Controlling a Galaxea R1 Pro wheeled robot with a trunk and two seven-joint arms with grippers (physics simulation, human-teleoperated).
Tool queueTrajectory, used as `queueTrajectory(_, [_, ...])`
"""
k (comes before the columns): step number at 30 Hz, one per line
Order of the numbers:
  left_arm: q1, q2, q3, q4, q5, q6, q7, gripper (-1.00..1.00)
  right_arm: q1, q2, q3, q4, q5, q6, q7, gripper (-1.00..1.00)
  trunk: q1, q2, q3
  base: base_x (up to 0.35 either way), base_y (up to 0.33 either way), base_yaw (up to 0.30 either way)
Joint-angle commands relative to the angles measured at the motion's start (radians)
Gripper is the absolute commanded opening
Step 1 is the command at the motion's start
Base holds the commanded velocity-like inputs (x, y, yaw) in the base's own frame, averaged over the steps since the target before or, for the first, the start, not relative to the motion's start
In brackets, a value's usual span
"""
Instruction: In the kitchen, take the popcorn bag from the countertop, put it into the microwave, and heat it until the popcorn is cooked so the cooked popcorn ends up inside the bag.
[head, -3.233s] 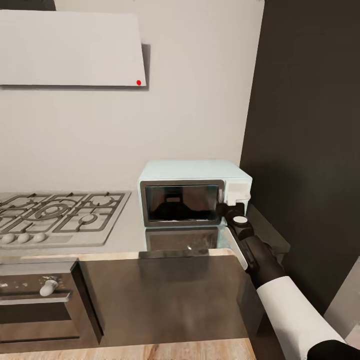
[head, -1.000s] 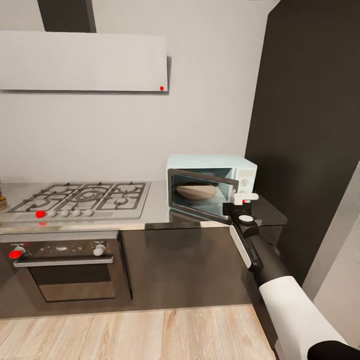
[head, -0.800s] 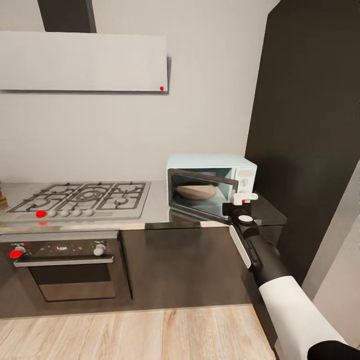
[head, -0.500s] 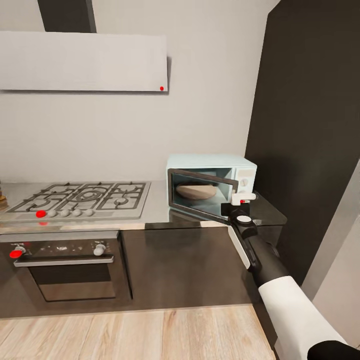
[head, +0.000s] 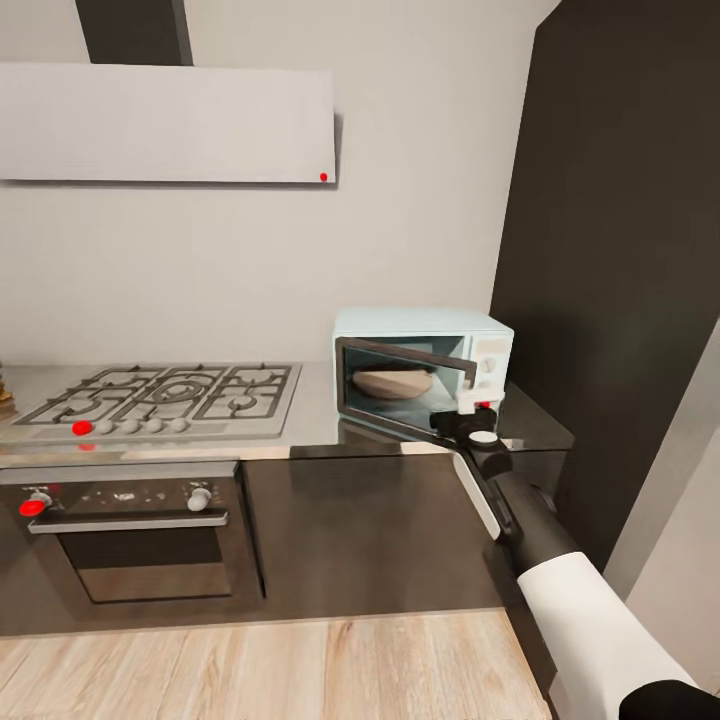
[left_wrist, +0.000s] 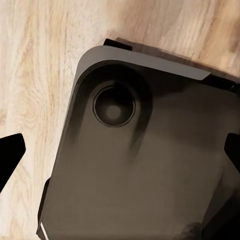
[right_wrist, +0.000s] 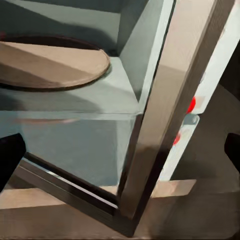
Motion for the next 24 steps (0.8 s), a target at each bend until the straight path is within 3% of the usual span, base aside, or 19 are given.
queueTrajectory(1, [0.000,0.000,0.000,-0.001,0.003,-0.002,0.000,1.00,-0.001,-0.011,0.002,-0.002,-0.012,0.017,-0.009,1.00,0.000,-0.001,-0.001,-0.011,0.000,0.000])
queueTrajectory(3, [0.000,-0.001,-0.001,0.000,0.003,-0.003,0.001,1.00,-0.001,-0.024,0.001,-0.002,-0.014,0.025,-0.008,1.00,0.000,-0.001,-0.001,-0.169,0.000,0.000])
queueTrajectory(12, [0.000,-0.001,-0.001,0.000,0.003,-0.003,0.001,1.00,-0.001,-0.032,0.000,-0.003,-0.013,0.017,-0.004,1.00,0.000,-0.001,-0.001,-0.331,0.000,0.000])
queueTrajectory(17, [0.000,0.000,0.001,-0.001,0.003,-0.003,0.001,1.00,-0.001,-0.060,-0.006,-0.003,-0.013,0.016,-0.002,1.00,0.000,-0.001,-0.001,-0.238,0.000,0.000])
queueTrajectory(20, [0.000,0.000,0.001,-0.001,0.003,-0.003,0.001,1.00,-0.001,-0.067,-0.041,-0.003,-0.013,0.016,0.013,1.00,0.000,-0.001,-0.001,-0.030,0.000,0.000])
queueTrajectory(24, [0.000,0.000,0.001,-0.001,0.003,-0.002,0.001,1.00,-0.001,-0.069,-0.169,0.008,-0.013,0.023,0.098,1.00,0.000,-0.001,-0.001,-0.002,0.000,0.000])
